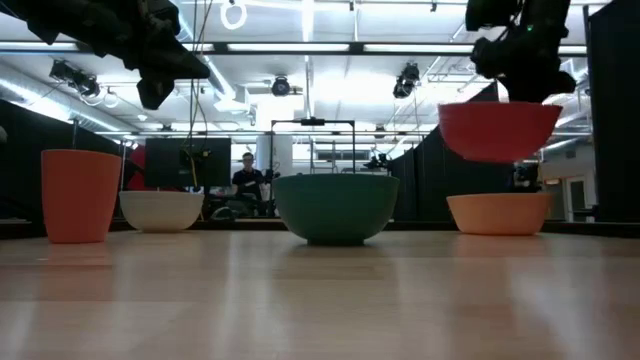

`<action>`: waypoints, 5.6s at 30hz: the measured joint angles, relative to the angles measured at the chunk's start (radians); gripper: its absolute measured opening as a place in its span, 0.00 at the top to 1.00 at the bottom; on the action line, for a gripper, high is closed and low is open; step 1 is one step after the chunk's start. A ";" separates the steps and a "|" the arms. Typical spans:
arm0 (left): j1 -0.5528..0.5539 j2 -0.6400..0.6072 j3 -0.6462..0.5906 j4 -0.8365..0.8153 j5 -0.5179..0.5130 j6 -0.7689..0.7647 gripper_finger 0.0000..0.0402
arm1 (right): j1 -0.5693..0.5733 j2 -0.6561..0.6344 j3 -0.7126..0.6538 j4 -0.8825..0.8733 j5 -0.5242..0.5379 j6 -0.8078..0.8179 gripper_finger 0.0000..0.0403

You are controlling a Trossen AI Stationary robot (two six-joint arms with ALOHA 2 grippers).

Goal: Nest bowls inside each other
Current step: Stack the orange bowl on top of the light orange bowl, then move the stacked bowls to the center of the table

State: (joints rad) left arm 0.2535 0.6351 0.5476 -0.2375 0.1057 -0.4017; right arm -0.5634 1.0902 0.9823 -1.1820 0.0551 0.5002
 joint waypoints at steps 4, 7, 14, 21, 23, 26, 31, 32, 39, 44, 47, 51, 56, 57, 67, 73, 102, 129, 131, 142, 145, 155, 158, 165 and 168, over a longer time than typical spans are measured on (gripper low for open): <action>0.000 0.000 0.000 0.001 0.000 -0.001 1.00 | -0.112 0.001 0.071 -0.046 0.050 -0.027 1.00; 0.000 0.000 0.000 0.001 0.000 -0.002 1.00 | -0.199 0.009 0.089 -0.005 0.051 -0.031 1.00; 0.000 0.000 0.000 0.000 0.000 -0.005 1.00 | -0.374 0.087 0.089 0.027 0.040 -0.037 1.00; 0.000 0.000 0.000 0.000 0.006 -0.038 1.00 | -0.398 0.135 0.088 0.021 0.048 0.012 1.00; 0.000 0.000 0.000 0.001 0.009 -0.044 1.00 | -0.404 0.139 0.088 0.020 0.056 0.032 1.00; 0.000 0.000 0.000 0.003 0.015 -0.053 1.00 | -0.412 0.146 0.088 0.020 0.068 0.061 1.00; 0.000 0.000 0.000 0.005 0.025 -0.069 1.00 | -0.425 0.158 0.088 0.019 0.089 0.110 1.00; 0.000 0.000 0.000 0.006 0.027 -0.072 1.00 | -0.427 0.160 0.088 0.019 0.093 0.120 1.00; 0.000 0.000 0.000 0.007 0.046 -0.083 1.00 | -0.436 0.183 0.088 0.017 0.100 0.180 1.00; 0.000 0.000 0.000 0.007 0.046 -0.083 1.00 | -0.435 0.215 0.088 0.023 0.098 0.213 1.00; 0.000 0.000 0.000 0.007 0.048 -0.083 1.00 | -0.435 0.248 0.088 0.018 0.100 0.210 1.00; 0.000 0.000 0.000 0.007 0.060 -0.083 1.00 | -0.431 0.284 0.087 -0.002 0.113 0.207 1.00; 0.000 0.000 0.000 0.007 0.071 -0.084 1.00 | -0.427 0.320 0.084 -0.017 0.124 0.202 1.00; 0.000 0.000 0.000 0.007 0.073 -0.084 1.00 | -0.427 0.327 0.084 -0.021 0.126 0.201 1.00; 0.000 0.000 0.000 0.007 0.091 -0.084 1.00 | -0.421 0.393 0.062 -0.034 0.113 0.180 1.00; 0.000 0.000 0.000 0.007 0.091 -0.082 1.00 | -0.413 0.396 0.025 0.028 0.048 0.165 0.97; 0.000 0.000 0.000 0.007 0.091 -0.075 1.00 | -0.273 0.068 0.026 0.245 -0.273 -0.059 0.38; 0.000 0.000 0.000 0.007 0.090 -0.078 1.00 | 0.043 0.356 0.026 0.223 -0.083 -0.139 0.41; 0.000 0.000 0.000 0.007 0.090 -0.078 1.00 | 0.043 0.367 0.026 0.223 -0.082 -0.138 0.40; 0.000 0.000 0.000 0.007 0.090 -0.076 1.00 | 0.042 0.413 0.026 0.226 -0.041 -0.144 0.36; 0.000 0.000 0.000 0.007 0.090 -0.076 1.00 | 0.042 0.440 0.026 0.227 -0.039 -0.148 0.36; 0.000 0.000 0.000 0.007 0.090 -0.078 1.00 | 0.040 0.531 0.026 0.229 -0.032 -0.162 0.39; 0.000 0.000 0.000 0.007 0.090 -0.079 1.00 | 0.042 0.556 0.026 0.228 -0.033 -0.160 0.49; 0.000 0.000 0.000 0.007 0.090 -0.078 1.00 | 0.045 0.555 0.031 0.257 -0.055 -0.182 0.95; 0.000 0.000 0.000 0.007 0.090 -0.077 1.00 | 0.057 0.556 0.031 0.257 -0.052 -0.183 0.97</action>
State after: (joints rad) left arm 0.2531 0.6350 0.5476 -0.2310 0.1954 -0.4786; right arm -0.5069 1.6463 1.0136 -0.9249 0.0028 0.3173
